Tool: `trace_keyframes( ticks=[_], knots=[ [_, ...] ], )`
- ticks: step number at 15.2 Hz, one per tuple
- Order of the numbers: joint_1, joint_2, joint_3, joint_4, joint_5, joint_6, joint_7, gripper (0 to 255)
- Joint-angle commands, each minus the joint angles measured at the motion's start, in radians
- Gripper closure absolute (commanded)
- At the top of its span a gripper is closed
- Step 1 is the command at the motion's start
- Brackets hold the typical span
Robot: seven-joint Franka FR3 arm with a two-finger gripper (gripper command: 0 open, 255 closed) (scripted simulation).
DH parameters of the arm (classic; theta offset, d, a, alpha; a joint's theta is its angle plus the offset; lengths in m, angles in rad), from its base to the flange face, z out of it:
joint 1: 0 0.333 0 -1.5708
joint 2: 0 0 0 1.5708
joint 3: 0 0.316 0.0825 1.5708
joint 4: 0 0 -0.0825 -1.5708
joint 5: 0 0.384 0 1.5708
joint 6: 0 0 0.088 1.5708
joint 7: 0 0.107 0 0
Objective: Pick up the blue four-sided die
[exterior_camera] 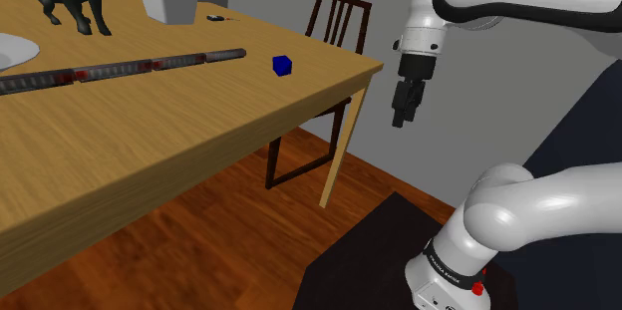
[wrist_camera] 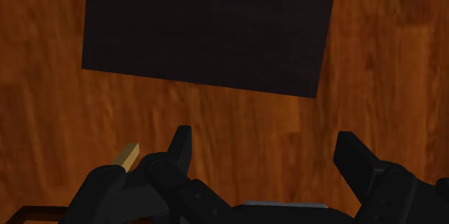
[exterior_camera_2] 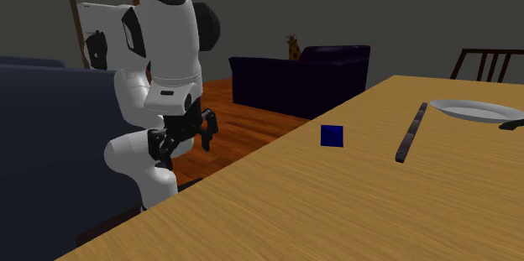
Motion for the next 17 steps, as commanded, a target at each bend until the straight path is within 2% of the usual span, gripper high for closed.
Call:
trace_keyframes(
  ticks=[1, 9, 17],
  knots=[
    [0.0, 0.0, 0.0, 0.0, 0.0, 0.0, 0.0, 0],
    [0.041, 0.206, 0.119, 0.218, 0.052, 0.076, 0.119, 0],
    [0.063, 0.43, 0.229, 0.495, 0.034, 0.104, 0.247, 0]
  ],
)
